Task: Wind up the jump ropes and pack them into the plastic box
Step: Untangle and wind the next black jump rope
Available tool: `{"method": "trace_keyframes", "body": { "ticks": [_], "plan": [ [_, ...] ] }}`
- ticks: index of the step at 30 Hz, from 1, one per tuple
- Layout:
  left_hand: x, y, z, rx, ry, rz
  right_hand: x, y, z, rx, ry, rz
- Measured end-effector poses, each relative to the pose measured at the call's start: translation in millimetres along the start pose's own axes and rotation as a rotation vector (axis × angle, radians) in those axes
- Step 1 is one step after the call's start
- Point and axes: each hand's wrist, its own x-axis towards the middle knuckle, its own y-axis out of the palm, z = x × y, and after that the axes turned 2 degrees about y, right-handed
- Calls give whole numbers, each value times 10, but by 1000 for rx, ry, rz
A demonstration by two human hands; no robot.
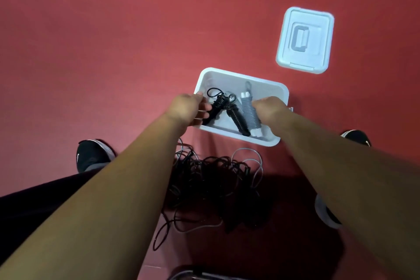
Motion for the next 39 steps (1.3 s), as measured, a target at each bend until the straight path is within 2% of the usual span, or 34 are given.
{"method": "trace_keyframes", "body": {
  "ticks": [3, 8, 10, 17, 20, 23, 26, 29, 31, 34, 39],
  "plan": [
    [1, -31, 11, -15, 0, -4, -47, -14, 7, -71, -13, 13],
    [-140, -118, 56, -12, -8, -18, -155, -56, 5, 67, -53, 35],
    [-228, -166, 109, 1, -4, -23, -310, -74, 17, 113, -69, 93],
    [-493, -391, 512, 133, 8, -86, -845, 180, -61, 155, -64, 189],
    [-504, -496, 811, 297, -16, -68, -989, 404, -155, 132, -68, 236],
    [-510, -579, 1100, 554, 38, -20, -1090, 592, -285, 1, -77, 312],
    [-536, -597, 1295, 900, 122, 115, -1119, 772, -400, -109, 0, 429],
    [-460, -586, 1433, 1055, 160, 267, -1063, 943, -504, -182, 68, 471],
    [-383, -555, 1472, 1079, 169, 304, -1040, 1027, -560, -209, 79, 487],
    [-282, -537, 1469, 1075, 119, 256, -997, 1106, -595, -247, 64, 499],
    [-286, -588, 1298, 742, 96, 63, -927, 1022, -498, -194, 116, 561]
  ]
}}
